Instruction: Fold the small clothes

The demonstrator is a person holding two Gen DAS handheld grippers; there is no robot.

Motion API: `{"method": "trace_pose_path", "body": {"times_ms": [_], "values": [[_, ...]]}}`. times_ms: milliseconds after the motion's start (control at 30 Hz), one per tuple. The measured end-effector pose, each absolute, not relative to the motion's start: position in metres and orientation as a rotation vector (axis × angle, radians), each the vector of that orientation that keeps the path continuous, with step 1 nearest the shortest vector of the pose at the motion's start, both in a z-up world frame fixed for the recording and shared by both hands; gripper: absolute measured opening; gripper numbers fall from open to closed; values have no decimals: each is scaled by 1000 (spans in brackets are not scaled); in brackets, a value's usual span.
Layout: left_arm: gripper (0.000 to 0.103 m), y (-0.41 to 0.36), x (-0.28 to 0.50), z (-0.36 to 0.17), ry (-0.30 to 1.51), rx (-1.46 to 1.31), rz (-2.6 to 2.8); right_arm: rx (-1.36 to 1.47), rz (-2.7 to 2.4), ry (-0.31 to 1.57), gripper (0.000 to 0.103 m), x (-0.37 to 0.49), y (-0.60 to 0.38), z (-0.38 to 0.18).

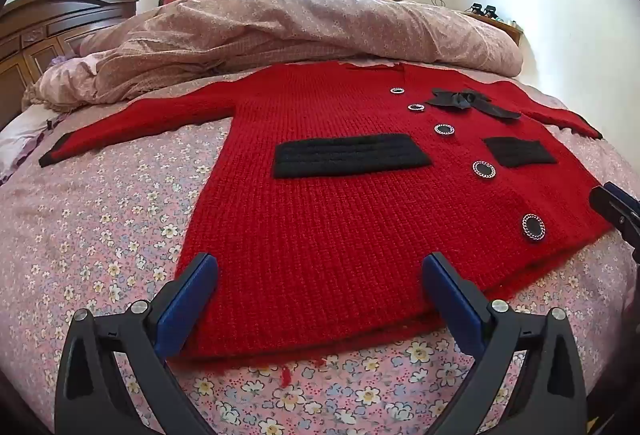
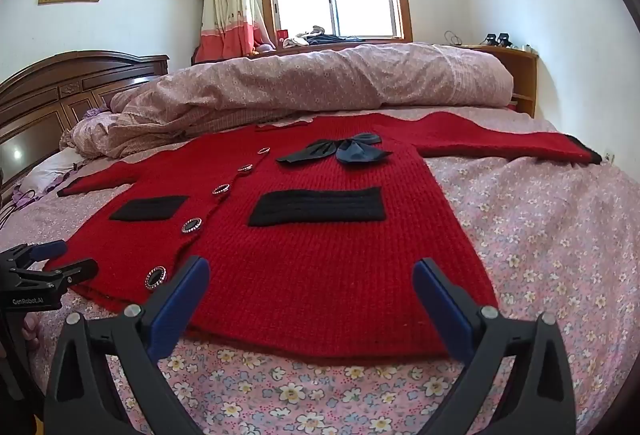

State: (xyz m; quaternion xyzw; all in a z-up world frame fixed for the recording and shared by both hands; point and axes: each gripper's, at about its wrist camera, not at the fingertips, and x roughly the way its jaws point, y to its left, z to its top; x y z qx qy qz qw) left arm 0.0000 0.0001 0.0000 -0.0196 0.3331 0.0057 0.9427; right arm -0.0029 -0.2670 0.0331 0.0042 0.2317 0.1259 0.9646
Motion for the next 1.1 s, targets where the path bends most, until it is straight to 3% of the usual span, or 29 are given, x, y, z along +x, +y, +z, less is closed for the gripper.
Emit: {"method": "trace_pose_path", "body": {"times_ms": [1100], "values": [[99,2,2,-8,688,-41,10,5,260,479,103,-2,-264,30]]}}
